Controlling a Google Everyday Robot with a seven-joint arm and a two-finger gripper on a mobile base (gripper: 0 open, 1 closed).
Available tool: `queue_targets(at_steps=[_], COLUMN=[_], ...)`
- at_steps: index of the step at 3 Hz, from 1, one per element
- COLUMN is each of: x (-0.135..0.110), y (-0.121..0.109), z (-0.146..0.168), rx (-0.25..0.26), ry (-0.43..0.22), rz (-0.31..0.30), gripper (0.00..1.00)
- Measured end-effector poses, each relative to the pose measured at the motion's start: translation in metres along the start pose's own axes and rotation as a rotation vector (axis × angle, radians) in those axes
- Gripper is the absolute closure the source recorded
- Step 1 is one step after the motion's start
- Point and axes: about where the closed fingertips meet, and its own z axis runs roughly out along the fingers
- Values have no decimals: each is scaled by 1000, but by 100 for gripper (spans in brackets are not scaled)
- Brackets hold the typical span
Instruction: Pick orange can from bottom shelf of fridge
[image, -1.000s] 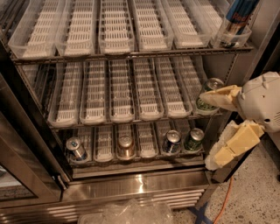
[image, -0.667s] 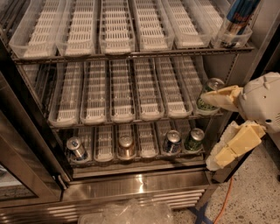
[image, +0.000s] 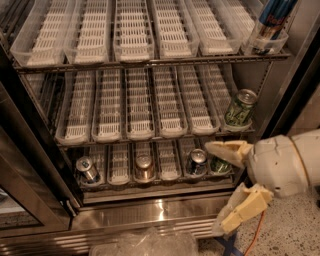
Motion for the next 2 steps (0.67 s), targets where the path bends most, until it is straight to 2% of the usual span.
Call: queue_targets(at_steps=[1,2], x=[1,5], y=[7,7], z=[7,14], rx=[-17,-27], ry=[-10,-12], rz=[-23,-6], gripper=[0,0])
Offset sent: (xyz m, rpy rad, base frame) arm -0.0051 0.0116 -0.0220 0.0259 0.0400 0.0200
